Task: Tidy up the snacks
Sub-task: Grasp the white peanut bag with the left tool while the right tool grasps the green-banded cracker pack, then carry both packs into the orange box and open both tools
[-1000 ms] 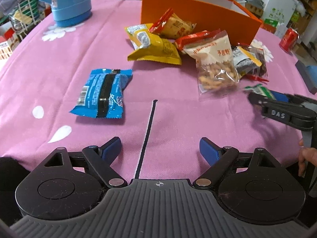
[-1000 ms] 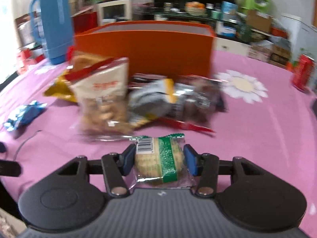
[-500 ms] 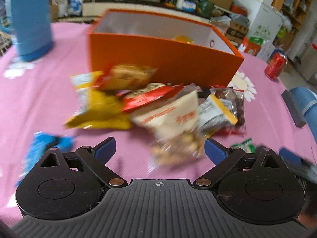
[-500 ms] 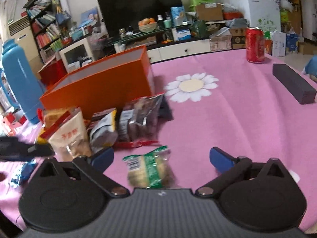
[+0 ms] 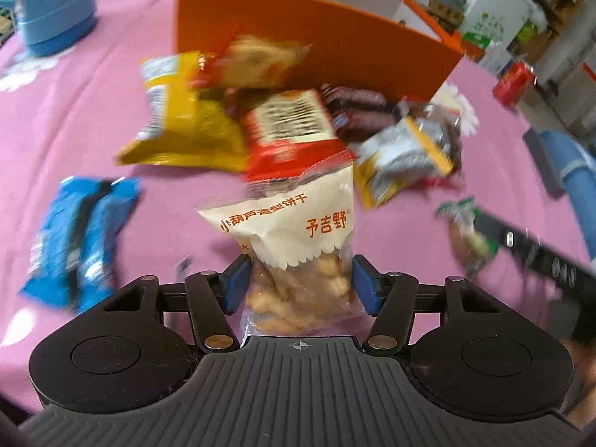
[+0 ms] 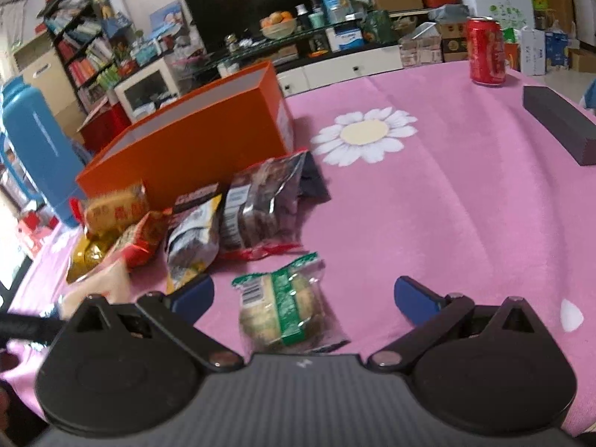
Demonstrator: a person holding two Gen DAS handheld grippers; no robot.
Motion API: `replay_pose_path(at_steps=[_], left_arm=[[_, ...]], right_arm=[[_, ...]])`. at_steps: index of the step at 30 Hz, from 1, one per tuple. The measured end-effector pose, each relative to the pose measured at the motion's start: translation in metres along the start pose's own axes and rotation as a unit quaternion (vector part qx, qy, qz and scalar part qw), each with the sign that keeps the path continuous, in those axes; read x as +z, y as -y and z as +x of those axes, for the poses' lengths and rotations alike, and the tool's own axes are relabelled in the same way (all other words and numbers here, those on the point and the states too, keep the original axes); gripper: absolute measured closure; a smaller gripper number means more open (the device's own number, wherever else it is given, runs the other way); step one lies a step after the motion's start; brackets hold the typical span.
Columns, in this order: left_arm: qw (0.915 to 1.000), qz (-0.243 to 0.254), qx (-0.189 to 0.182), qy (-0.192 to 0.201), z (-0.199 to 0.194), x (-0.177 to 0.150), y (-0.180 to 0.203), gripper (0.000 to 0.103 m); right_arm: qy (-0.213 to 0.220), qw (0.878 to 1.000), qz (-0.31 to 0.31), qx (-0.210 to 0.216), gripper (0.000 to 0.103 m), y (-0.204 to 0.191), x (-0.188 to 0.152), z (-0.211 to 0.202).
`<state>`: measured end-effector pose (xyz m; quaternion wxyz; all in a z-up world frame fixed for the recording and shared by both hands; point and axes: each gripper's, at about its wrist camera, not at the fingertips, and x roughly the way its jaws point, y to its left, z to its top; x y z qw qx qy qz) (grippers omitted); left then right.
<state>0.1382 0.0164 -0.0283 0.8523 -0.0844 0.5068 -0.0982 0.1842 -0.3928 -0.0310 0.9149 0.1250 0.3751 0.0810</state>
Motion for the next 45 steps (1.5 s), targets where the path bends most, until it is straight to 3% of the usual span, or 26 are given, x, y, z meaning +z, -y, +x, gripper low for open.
replay_pose_path(at_steps=[2,4,6,10,15,17,20,21,22,23,24,28,37,41,45], left_arm=[[0.9996,0.011,0.024,0.002,-0.012,-0.010,-0.007,0.058],[0.9986,0.013,0.049,0.013,-0.023,-0.014,-0.011,0.036],[0.9981,0.010,0.050,0.035,-0.034,-0.021,-0.014,0.023],[0.9979,0.018,0.049,0.038,-0.026,-0.019,-0.006,0.020],[0.9972,0.031,0.062,0.027,0.003,-0.018,0.008,0.028],[0.9960,0.046,0.071,0.027,0.010,-0.022,0.012,0.033],[0.9907,0.083,0.094,0.051,0.010,-0.031,0.018,0.051],[0.9913,0.084,0.086,0.054,0.009,-0.031,0.017,0.058],[0.9916,0.081,0.083,0.055,0.007,-0.031,0.015,0.063],[0.9919,0.079,0.082,0.055,0.006,-0.030,0.013,0.066],[0.9925,0.074,0.079,0.056,0.005,-0.029,0.011,0.070],[0.9951,0.048,0.066,0.056,-0.009,-0.028,0.000,0.080],[0.9953,0.012,0.035,0.089,-0.057,-0.015,-0.013,0.080],[0.9929,0.015,0.023,0.116,-0.071,0.015,-0.011,0.080],[0.9887,0.022,0.024,0.146,-0.074,0.065,-0.007,0.080]], right_arm=[[-0.017,1.000,-0.020,-0.008,0.001,-0.007,-0.001,0.006],[-0.028,0.998,-0.045,-0.027,0.001,-0.016,-0.006,0.010],[-0.033,0.997,-0.065,-0.033,0.001,-0.024,-0.009,0.011],[-0.025,0.996,-0.084,-0.030,0.001,-0.032,-0.016,0.011],[-0.035,0.987,-0.148,-0.048,0.001,-0.042,-0.021,0.015],[-0.034,0.988,-0.145,-0.042,0.001,-0.040,-0.020,0.015],[-0.027,0.992,-0.124,-0.029,0.003,-0.033,-0.018,0.013],[-0.024,0.991,-0.126,-0.037,0.008,-0.033,-0.018,0.013],[-0.019,0.989,-0.139,-0.050,0.025,-0.035,-0.018,0.012],[-0.013,0.988,-0.148,-0.051,0.050,-0.036,-0.018,0.010],[-0.014,0.988,-0.147,-0.045,0.052,-0.037,-0.016,0.008],[-0.021,0.990,-0.138,-0.034,0.052,-0.038,-0.016,0.004],[0.018,0.995,-0.087,0.042,0.052,-0.054,0.001,-0.037],[0.038,0.994,-0.080,0.059,0.052,-0.060,0.024,-0.045],[0.069,0.991,-0.087,0.070,0.052,-0.068,0.071,-0.033]])
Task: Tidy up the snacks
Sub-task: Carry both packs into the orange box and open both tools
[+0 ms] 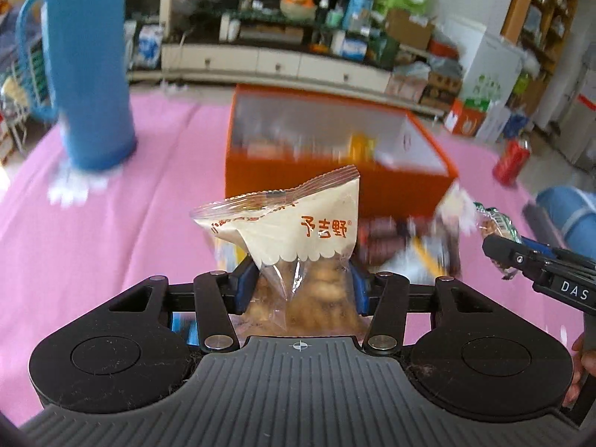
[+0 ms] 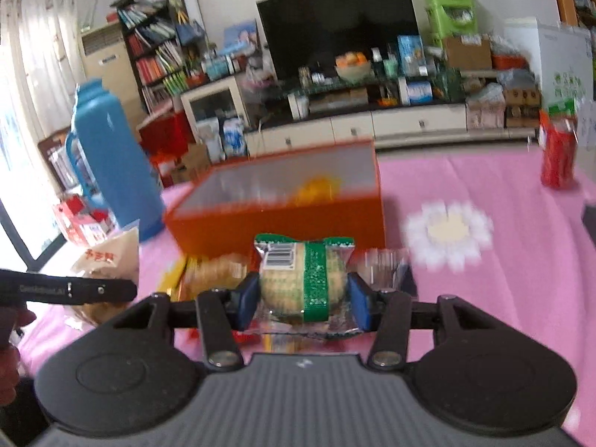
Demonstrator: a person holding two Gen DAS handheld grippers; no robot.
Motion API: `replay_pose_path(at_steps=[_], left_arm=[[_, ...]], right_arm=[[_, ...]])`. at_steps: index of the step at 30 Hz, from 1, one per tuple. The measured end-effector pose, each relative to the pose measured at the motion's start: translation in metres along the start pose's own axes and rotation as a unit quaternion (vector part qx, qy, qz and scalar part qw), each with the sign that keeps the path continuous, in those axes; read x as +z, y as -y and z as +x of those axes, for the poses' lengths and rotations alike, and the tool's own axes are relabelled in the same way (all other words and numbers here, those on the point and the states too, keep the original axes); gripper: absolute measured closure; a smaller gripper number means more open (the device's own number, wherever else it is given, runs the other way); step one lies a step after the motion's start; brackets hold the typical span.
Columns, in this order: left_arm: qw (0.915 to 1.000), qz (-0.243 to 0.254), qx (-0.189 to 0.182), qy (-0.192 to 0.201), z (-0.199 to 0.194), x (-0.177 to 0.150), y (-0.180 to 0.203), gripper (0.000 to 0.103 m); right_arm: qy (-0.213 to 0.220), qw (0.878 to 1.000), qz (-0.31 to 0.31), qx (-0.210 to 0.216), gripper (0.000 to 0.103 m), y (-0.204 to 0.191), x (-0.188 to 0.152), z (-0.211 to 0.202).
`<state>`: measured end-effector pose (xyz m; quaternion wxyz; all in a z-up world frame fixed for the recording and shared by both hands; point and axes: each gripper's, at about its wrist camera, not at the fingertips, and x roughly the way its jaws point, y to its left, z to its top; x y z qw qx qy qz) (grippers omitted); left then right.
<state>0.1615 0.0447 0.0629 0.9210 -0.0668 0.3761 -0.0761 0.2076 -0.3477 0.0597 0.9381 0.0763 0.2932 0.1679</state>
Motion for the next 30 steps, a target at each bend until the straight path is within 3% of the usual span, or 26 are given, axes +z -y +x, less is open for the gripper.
replay_pose_path(at_steps=[6,11,18,20,23,25,28,30], left_arm=[[0.9996,-0.013,-0.004,0.025,0.055,0.073,0.004,0.080],[0.9997,-0.013,-0.011,0.017,0.125,0.119,0.013,0.080],[0.9995,0.025,0.002,-0.017,0.197,0.131,0.023,0.079],[0.9989,0.037,0.009,-0.027,0.206,0.126,0.023,0.077],[0.9985,0.042,0.023,-0.026,0.202,0.116,0.023,0.065],[0.9986,0.044,0.029,-0.009,0.187,0.110,0.023,0.051],[0.9985,0.046,0.028,0.005,0.158,0.102,0.028,0.046],[0.9985,0.048,0.024,0.011,0.137,0.096,0.031,0.044]], right_arm=[[0.028,0.999,-0.034,-0.007,0.052,0.005,0.067,0.068],[0.001,0.998,-0.055,-0.016,0.052,0.016,0.098,0.146],[-0.046,0.994,-0.096,-0.014,0.052,0.016,0.099,0.218],[-0.052,0.993,-0.104,-0.017,0.046,0.014,0.095,0.226],[-0.042,0.992,-0.114,-0.027,0.035,0.012,0.091,0.223],[-0.025,0.993,-0.111,-0.027,0.027,0.012,0.090,0.206],[0.003,0.995,-0.097,-0.024,0.006,0.012,0.087,0.167],[0.016,0.995,-0.097,-0.023,0.006,0.010,0.080,0.138]])
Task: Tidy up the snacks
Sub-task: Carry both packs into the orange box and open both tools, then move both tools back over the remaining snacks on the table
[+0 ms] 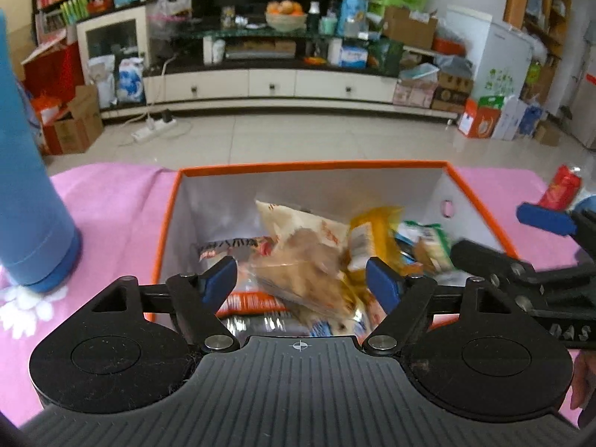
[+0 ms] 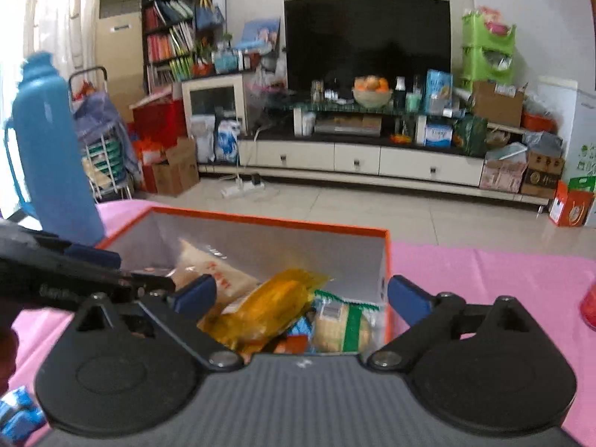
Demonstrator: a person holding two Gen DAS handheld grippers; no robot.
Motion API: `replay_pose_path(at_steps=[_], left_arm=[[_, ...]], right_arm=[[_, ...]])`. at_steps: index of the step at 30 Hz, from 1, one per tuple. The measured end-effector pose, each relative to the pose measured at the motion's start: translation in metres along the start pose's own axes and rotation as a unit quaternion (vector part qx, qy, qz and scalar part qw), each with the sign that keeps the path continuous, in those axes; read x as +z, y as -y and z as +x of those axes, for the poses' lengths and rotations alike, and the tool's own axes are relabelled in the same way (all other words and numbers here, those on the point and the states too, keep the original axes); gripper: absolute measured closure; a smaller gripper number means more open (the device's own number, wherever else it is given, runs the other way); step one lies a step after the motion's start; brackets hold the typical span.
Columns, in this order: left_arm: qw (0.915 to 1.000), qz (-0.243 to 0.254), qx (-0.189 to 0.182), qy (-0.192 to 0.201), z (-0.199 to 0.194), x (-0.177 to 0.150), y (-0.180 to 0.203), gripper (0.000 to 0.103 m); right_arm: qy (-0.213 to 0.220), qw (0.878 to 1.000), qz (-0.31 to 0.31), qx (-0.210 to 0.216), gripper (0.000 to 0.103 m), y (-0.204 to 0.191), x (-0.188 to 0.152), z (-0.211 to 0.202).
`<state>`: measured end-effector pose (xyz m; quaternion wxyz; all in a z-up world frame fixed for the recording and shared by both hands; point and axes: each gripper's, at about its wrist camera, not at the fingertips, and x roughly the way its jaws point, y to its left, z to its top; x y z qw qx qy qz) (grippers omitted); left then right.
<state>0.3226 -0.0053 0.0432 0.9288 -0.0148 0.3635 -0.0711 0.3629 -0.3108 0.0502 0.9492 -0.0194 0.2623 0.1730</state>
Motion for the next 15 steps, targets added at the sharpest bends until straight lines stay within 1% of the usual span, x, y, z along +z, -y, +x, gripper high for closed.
replay_pose_path(at_steps=[2,4,8,10,12,15], left_arm=[[1.0000,0.002,-0.002,0.007,-0.022,-0.006,0.004,0.042],[0.9999,0.007,-0.004,0.014,-0.046,-0.016,0.011,0.038],[0.9997,0.013,-0.015,0.014,-0.084,-0.039,0.027,0.038],[0.9997,0.013,-0.021,0.005,-0.099,-0.055,0.033,0.035],[0.9995,0.012,-0.027,-0.009,-0.113,-0.078,0.036,0.034],[0.9986,0.006,-0.022,-0.047,-0.126,-0.122,0.038,0.033]], right_arm=[[0.003,1.000,0.002,0.000,0.004,-0.003,-0.010,-0.026],[0.001,1.000,0.005,-0.003,0.003,-0.006,-0.025,-0.050],[-0.021,1.000,0.004,0.000,0.003,-0.015,-0.059,-0.089],[-0.028,1.000,0.012,-0.003,0.003,-0.017,-0.076,-0.105],[-0.028,0.999,0.029,-0.011,0.003,-0.015,-0.098,-0.120],[-0.021,0.996,0.081,-0.028,0.003,-0.005,-0.133,-0.135]])
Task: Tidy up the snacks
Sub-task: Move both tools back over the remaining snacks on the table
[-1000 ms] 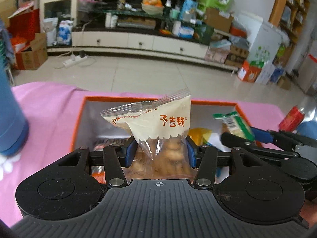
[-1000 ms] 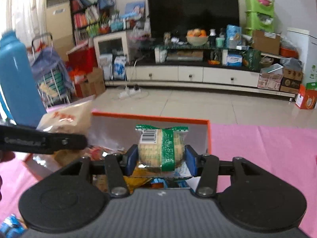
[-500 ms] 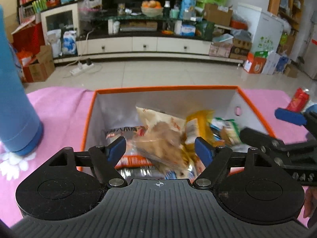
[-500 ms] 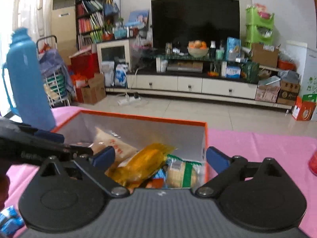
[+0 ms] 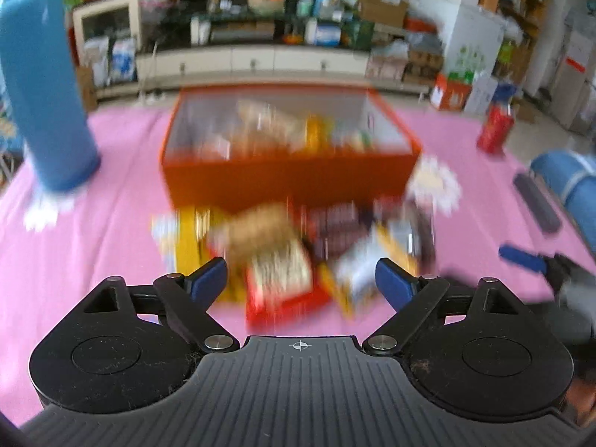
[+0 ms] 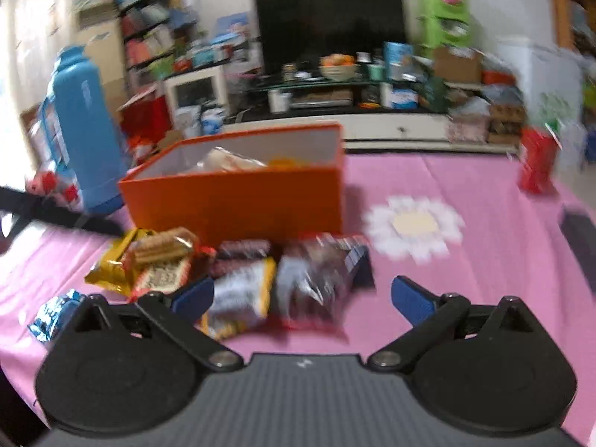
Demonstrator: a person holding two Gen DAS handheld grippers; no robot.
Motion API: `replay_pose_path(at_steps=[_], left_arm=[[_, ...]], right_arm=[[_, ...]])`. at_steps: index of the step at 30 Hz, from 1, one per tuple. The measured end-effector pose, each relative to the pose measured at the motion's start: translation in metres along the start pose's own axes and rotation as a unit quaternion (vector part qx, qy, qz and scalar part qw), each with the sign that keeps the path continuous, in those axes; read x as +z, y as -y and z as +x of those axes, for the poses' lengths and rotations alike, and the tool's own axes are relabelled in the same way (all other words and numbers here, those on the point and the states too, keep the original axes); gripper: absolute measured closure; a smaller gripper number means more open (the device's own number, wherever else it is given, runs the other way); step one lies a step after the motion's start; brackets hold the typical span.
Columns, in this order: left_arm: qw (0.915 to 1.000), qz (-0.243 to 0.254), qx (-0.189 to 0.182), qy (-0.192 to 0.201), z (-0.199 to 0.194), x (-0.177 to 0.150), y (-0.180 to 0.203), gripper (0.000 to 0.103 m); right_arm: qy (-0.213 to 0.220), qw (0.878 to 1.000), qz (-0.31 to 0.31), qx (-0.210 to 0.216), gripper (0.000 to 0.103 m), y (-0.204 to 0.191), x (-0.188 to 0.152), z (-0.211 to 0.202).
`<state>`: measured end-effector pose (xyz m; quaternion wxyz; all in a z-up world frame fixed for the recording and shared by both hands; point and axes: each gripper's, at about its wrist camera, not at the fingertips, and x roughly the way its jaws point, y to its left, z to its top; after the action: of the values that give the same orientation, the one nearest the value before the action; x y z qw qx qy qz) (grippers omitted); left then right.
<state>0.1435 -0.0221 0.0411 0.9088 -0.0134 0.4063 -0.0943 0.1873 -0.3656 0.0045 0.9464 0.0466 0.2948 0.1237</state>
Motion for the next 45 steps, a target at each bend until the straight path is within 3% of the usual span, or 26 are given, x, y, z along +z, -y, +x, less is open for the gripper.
replay_pose_path(at_steps=[3,7,9,11,16,20,23,26,29,33,35,36,41,45], left_arm=[[0.9989,-0.014,0.007,-0.045,-0.002,-0.045,-0.001,0.033],[0.9941,-0.045,-0.001,-0.099,0.004,-0.088,-0.009,0.038],[0.9934,-0.052,0.014,-0.102,0.009,-0.084,-0.013,0.039],[0.9947,-0.061,0.020,-0.080,0.011,-0.072,-0.018,0.038],[0.9958,-0.066,0.059,-0.024,0.025,-0.015,-0.031,0.040],[0.9912,-0.083,0.103,0.006,0.010,-0.009,-0.063,0.027],[0.9857,-0.079,0.148,-0.017,0.007,-0.025,-0.092,0.024],[0.9830,-0.099,0.144,-0.057,0.013,-0.047,-0.113,0.024],[0.9815,-0.083,0.159,-0.067,0.025,-0.061,-0.114,0.025],[0.9830,-0.038,0.170,-0.056,0.041,-0.069,-0.111,0.035],[0.9880,-0.041,0.142,-0.047,0.038,-0.069,-0.112,0.075],[0.9896,-0.049,0.126,-0.049,0.038,-0.067,-0.113,0.081],[0.9953,-0.048,0.065,-0.053,0.031,-0.075,-0.094,0.082],[0.9949,-0.013,0.087,-0.049,0.033,-0.081,-0.072,0.077]], right_arm=[[-0.024,0.998,0.056,0.005,0.003,0.020,-0.015,0.004],[-0.002,0.997,0.078,-0.004,0.003,0.036,-0.014,0.000],[-0.006,0.995,0.095,-0.006,0.002,0.043,-0.018,0.001],[-0.017,0.993,0.116,-0.003,0.002,0.051,-0.020,0.005],[-0.025,0.991,0.135,0.005,0.002,0.061,-0.018,0.010],[-0.041,0.988,0.146,0.007,0.000,0.066,-0.020,0.014],[-0.042,0.987,0.152,0.019,0.000,0.067,-0.020,0.014],[-0.042,0.989,0.140,0.021,0.000,0.063,-0.020,0.014],[-0.050,0.991,0.127,0.012,0.001,0.059,-0.021,0.017],[-0.060,0.992,0.114,0.000,0.000,0.055,-0.024,0.021],[-0.063,0.992,0.109,-0.005,0.000,0.054,-0.025,0.023],[-0.065,0.992,0.105,-0.008,0.000,0.053,-0.025,0.024],[-0.073,0.994,0.076,-0.014,0.001,0.044,-0.027,0.028],[-0.064,0.997,0.052,0.005,0.000,0.029,-0.021,0.027]])
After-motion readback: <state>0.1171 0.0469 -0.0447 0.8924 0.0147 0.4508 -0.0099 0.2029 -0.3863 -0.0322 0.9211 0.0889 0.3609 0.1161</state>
